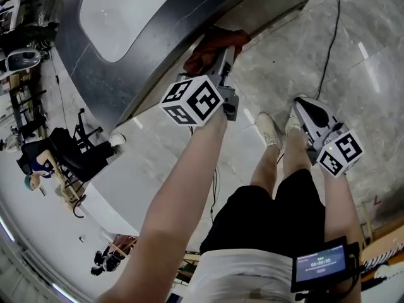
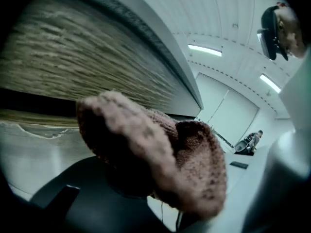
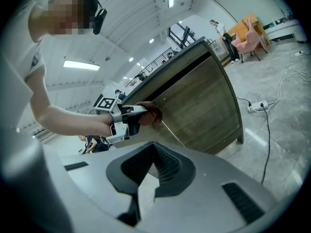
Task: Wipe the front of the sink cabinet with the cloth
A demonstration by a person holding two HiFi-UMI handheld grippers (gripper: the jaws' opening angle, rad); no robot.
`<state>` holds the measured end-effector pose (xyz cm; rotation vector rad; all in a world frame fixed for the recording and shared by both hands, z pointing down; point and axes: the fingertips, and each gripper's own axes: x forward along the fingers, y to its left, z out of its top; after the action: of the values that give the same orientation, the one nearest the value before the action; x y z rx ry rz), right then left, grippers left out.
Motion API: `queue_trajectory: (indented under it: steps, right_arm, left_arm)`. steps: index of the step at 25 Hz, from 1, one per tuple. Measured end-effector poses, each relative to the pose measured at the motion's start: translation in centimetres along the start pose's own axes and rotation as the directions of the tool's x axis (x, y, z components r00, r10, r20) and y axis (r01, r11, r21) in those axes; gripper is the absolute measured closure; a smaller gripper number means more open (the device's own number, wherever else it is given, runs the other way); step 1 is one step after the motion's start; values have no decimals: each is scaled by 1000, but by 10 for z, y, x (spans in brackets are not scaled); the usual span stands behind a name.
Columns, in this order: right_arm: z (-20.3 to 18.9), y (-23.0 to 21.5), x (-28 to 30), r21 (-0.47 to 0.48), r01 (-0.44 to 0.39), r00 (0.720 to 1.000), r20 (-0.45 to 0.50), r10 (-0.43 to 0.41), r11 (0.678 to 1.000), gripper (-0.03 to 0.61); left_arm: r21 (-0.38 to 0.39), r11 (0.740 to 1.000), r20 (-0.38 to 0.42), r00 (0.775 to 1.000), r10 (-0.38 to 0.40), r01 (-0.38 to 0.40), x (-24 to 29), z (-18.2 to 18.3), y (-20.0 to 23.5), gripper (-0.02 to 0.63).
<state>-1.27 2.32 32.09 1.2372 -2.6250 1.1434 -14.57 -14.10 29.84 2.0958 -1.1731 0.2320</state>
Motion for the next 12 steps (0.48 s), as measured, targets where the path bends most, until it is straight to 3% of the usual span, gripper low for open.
queue_trajectory:
  steps: [8, 12]
  right_arm:
    - [-12, 15, 12, -10, -60, 995, -75, 59, 998, 566]
    - [-15, 29, 24, -33, -114, 986, -124, 109, 993, 566]
  left_arm:
    - [-147, 987, 64, 995, 73, -63, -8, 4, 20, 491]
    - [-148, 985, 77, 992, 98, -86, -20, 4, 31, 491]
